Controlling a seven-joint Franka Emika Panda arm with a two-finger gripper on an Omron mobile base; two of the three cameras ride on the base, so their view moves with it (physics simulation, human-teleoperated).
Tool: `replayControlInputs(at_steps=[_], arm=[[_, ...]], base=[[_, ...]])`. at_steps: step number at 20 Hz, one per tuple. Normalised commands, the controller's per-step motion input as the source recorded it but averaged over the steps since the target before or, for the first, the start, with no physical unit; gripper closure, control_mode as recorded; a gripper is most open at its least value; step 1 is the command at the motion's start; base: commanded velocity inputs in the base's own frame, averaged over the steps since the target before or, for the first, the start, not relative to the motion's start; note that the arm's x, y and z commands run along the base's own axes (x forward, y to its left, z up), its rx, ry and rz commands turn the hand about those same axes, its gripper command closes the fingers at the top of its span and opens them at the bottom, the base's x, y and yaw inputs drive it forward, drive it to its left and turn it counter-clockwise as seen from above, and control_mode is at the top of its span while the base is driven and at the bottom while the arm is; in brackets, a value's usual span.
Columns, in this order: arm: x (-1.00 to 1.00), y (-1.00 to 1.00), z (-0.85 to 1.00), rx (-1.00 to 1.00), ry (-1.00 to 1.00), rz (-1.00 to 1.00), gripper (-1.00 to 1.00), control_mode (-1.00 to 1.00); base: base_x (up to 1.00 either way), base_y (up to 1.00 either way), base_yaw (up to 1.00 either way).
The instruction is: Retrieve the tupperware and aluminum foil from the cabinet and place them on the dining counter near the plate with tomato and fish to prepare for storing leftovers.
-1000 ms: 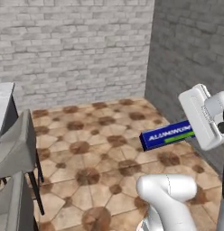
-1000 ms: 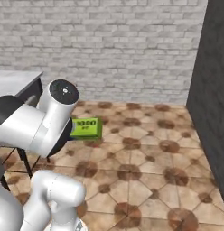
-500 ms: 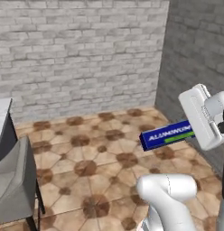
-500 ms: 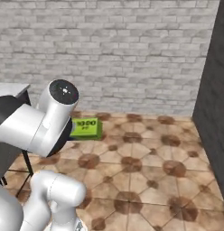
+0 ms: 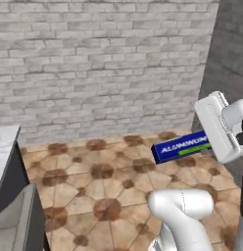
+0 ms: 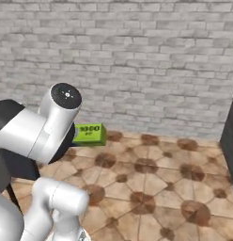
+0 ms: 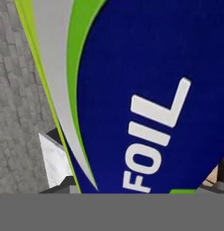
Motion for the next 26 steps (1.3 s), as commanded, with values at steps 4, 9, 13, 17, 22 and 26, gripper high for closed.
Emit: replayControlInputs(at_steps=[4, 9, 13, 17, 22, 26], arm=[[0.0, 0.0, 0.0, 0.0, 0.0, 0.0, 1.0, 1.0], [0.0, 0.0, 0.0, 0.0, 0.0, 0.0, 1.0, 1.0], [0.0, 0.0, 0.0, 0.0, 0.0, 0.0, 1.0, 1.0], [0.0, 0.0, 0.0, 0.0, 0.0, 0.0, 1.0, 1.0], [0.0, 0.0, 0.0, 0.0, 0.0, 0.0, 1.0, 1.0], [0.0, 0.0, 0.0, 0.0, 0.0, 0.0, 1.0, 1.0]], base=[[1.0, 0.0, 0.31], [1.0, 0.0, 0.35], [1.0, 0.0, 0.38], [1.0, 0.0, 0.41], [1.0, 0.0, 0.45], [1.0, 0.0, 0.49]])
